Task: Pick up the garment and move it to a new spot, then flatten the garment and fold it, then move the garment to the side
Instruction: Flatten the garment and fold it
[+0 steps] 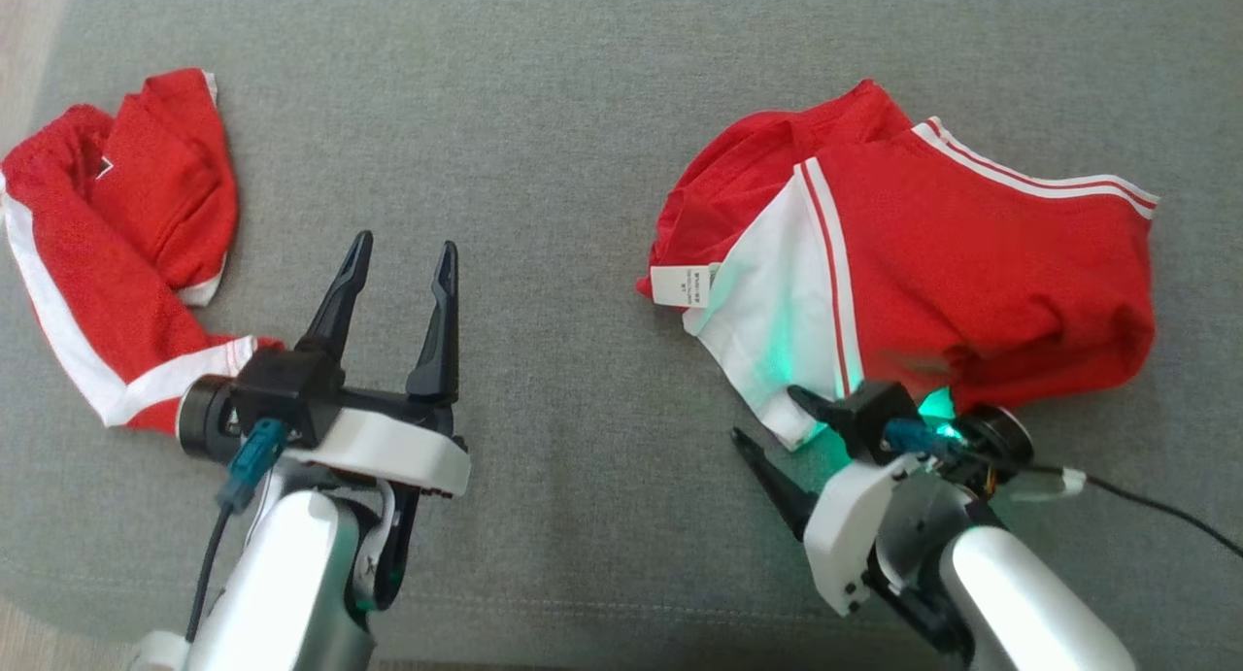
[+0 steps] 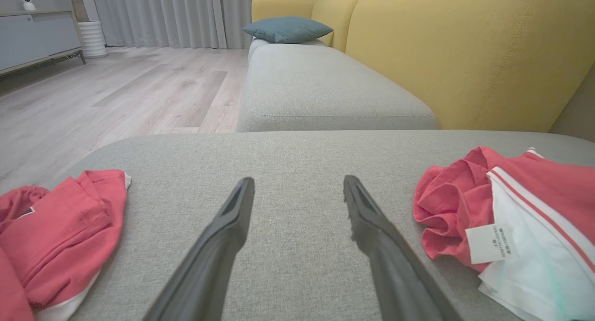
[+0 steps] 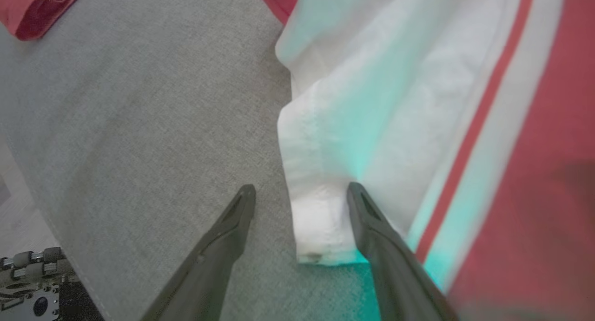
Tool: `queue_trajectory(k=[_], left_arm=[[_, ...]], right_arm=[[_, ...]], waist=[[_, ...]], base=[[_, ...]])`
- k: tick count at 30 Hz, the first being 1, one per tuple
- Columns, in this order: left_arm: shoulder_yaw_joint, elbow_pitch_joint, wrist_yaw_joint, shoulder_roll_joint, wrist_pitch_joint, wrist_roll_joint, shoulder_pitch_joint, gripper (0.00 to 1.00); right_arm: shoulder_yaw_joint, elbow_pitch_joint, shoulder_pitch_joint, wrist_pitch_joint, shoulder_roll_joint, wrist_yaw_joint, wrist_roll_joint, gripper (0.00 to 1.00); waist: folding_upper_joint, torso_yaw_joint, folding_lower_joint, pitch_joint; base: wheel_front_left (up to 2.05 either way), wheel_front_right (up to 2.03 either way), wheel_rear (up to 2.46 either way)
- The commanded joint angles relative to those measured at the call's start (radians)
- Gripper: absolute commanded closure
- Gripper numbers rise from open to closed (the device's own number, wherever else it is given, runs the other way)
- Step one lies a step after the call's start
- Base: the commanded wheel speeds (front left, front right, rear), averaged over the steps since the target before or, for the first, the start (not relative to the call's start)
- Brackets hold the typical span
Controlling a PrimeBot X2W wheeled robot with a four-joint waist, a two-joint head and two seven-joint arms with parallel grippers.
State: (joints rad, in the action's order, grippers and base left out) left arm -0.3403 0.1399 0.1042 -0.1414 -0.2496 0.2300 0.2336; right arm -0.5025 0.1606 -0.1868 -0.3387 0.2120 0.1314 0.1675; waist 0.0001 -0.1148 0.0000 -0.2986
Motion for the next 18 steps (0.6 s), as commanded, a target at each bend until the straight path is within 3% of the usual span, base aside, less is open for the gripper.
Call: queue_trajectory(k=[1,3,4,14,18], left_arm=[[0.041,-0.029,-0.005,-0.005,-0.012,-0.010,0.042,0.00],[0.044,-0.030,-0.007,-0.002,-0.012,-0.012,0.041,0.00],[0.046,-0.031,-0.008,-0.001,-0.012,-0.013,0.040,0.00],[0.055,-0.021,-0.014,0.001,-0.012,-0.035,0.044,0.00],[0.059,-0.019,-0.015,0.001,-0.012,-0.039,0.036,0.00]], right_arm=[[-0.017,0.000,-0.021,-0.017,0.008,-0.001,0.000,0.19],[-0.016,0.019,-0.026,-0.026,0.005,-0.001,0.003,0.89],[-0.015,0.024,-0.028,-0.026,0.004,-0.001,0.004,1.00],[0.086,-0.083,-0.020,0.110,-0.045,-0.001,0.052,1.00],[0.209,-0.171,-0.015,0.173,-0.079,-0.001,0.073,1.00]], waist=[[-0.0001,-0.001,0.0000,-0.003],[-0.0001,-0.001,0.0000,-0.004],[-0.0001,-0.001,0.0000,-0.004],[-0.0001,0.013,0.0000,0.023],[-0.0001,0.024,0.0000,0.039]], base=[[0.00,0.00,0.00],[0.00,0.00,0.00],[0.00,0.00,0.00],[0.00,0.00,0.00],[0.00,0.00,0.00]])
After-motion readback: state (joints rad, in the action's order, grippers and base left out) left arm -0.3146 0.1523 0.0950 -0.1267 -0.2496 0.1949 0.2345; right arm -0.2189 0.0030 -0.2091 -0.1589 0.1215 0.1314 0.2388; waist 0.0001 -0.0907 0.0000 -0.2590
